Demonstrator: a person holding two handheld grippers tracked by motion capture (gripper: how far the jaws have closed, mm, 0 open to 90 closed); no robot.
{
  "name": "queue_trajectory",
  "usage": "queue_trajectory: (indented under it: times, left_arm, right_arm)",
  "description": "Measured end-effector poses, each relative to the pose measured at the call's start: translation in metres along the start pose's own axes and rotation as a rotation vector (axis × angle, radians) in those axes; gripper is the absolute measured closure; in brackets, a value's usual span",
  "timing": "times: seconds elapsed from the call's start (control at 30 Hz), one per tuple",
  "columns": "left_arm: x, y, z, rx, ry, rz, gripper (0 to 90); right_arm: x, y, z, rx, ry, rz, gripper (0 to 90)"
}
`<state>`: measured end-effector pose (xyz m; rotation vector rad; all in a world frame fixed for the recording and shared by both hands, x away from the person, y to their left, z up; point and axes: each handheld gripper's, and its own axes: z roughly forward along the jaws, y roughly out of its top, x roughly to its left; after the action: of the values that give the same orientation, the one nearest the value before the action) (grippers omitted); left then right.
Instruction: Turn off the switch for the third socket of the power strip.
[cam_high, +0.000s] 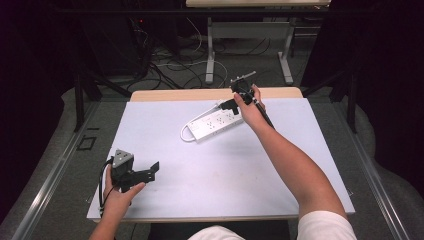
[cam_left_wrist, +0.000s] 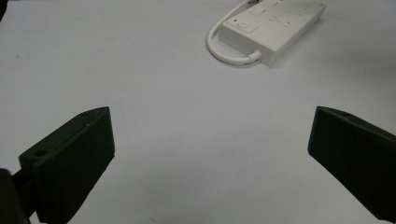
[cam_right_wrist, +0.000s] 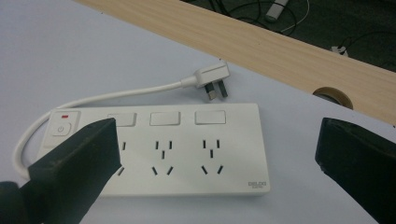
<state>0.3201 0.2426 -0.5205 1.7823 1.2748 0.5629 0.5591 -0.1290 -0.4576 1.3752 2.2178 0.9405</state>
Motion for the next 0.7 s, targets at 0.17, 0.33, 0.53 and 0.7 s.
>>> queue_trajectory:
  times: [0.17,0.33,0.53,0.7]
  left_arm:
    - [-0.001,0.000,0.001,0.001,0.001,0.002,0.4]
    - [-0.003,0.001,0.003,0.007,-0.003,0.010,0.4]
    - [-0.004,0.001,0.004,0.010,-0.007,0.018,0.4]
    - [-0.005,0.001,0.005,0.012,-0.009,0.023,0.4]
  right_arm:
    - [0.006,-0.003,-0.008,0.035,-0.008,-0.037,0.0]
    - [0.010,-0.012,-0.020,0.007,0.016,-0.033,0.0]
    - [0.010,-0.025,-0.037,-0.019,0.042,-0.031,0.0]
    - [0.010,-0.037,-0.051,-0.023,0.054,-0.051,0.0]
